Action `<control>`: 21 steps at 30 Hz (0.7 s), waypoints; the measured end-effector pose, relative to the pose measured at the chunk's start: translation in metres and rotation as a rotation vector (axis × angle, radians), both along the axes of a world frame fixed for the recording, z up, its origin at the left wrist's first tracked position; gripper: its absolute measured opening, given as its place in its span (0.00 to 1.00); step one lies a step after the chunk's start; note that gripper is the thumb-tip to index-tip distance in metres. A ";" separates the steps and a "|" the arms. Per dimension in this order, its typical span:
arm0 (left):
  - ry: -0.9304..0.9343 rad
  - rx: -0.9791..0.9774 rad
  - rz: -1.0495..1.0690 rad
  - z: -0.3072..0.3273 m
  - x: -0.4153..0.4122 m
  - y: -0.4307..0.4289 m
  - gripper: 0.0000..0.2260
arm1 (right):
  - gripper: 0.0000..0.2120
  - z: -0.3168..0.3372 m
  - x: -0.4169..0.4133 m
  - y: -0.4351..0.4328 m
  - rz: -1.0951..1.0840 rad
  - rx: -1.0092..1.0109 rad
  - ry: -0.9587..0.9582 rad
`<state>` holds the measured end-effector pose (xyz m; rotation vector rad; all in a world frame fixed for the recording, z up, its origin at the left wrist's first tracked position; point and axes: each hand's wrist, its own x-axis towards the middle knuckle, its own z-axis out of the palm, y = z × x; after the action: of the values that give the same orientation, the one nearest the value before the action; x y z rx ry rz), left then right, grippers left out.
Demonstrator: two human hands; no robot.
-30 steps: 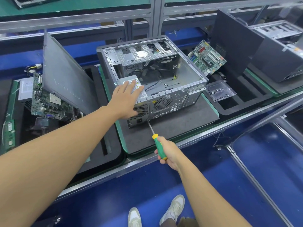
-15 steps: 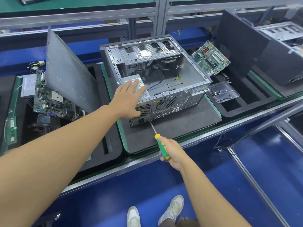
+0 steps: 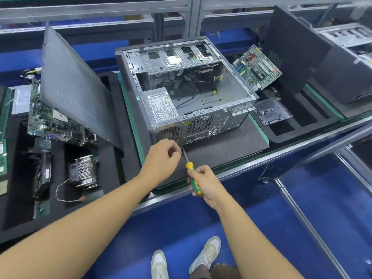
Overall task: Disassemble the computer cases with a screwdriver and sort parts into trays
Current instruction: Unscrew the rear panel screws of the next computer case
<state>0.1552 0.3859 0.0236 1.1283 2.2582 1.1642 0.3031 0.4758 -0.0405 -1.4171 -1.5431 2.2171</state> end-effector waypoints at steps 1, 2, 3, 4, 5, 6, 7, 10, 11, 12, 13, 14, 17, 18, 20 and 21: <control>-0.111 -0.095 0.080 -0.009 0.000 0.003 0.08 | 0.13 0.000 0.001 0.002 0.011 0.012 0.001; -0.221 -0.162 0.159 -0.017 -0.001 0.006 0.08 | 0.11 -0.001 0.002 0.002 0.024 0.013 -0.006; -0.305 -0.200 0.229 -0.025 -0.001 0.007 0.08 | 0.10 -0.001 0.004 0.003 0.034 0.006 -0.017; -0.350 -0.228 0.276 -0.032 -0.002 0.009 0.09 | 0.09 -0.001 0.005 0.002 0.039 -0.004 -0.026; -0.367 -0.258 0.299 -0.038 -0.003 0.010 0.09 | 0.09 -0.001 0.006 0.000 0.041 -0.015 -0.031; -0.360 -0.287 0.305 -0.043 -0.004 0.011 0.08 | 0.10 -0.001 0.008 -0.001 0.045 -0.018 -0.033; -0.334 -0.309 0.303 -0.047 -0.004 0.014 0.07 | 0.10 -0.001 0.009 -0.003 0.053 -0.014 -0.033; -0.255 -0.310 0.302 -0.055 -0.005 0.021 0.06 | 0.09 0.000 0.018 -0.005 0.073 0.006 -0.037; -0.252 -0.299 0.319 -0.058 -0.004 0.023 0.06 | 0.09 0.000 0.021 -0.004 0.076 0.009 -0.035; -0.254 -0.287 0.339 -0.060 -0.002 0.026 0.07 | 0.08 0.000 0.026 -0.002 0.077 0.009 -0.028; -0.246 -0.273 0.355 -0.062 0.000 0.025 0.08 | 0.08 0.000 0.029 -0.001 0.083 0.010 -0.018; -0.222 -0.259 0.354 -0.065 0.002 0.025 0.09 | 0.07 0.000 0.032 0.000 0.091 0.009 -0.008; -0.110 -0.236 0.284 -0.068 0.006 0.022 0.13 | 0.08 0.001 0.042 0.007 0.116 0.003 0.013; -0.090 -0.229 0.258 -0.068 0.006 0.022 0.14 | 0.08 0.002 0.044 0.009 0.128 0.002 0.017; -0.091 -0.213 0.207 -0.065 0.005 0.022 0.14 | 0.09 0.005 0.049 0.013 0.151 0.002 0.024; -0.107 -0.205 0.180 -0.065 0.005 0.023 0.13 | 0.09 0.007 0.051 0.015 0.160 0.001 0.024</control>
<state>0.1603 0.4089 -0.0410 0.7809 2.3693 1.0029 0.3539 0.4904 -0.0337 -1.3043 -1.7057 2.3108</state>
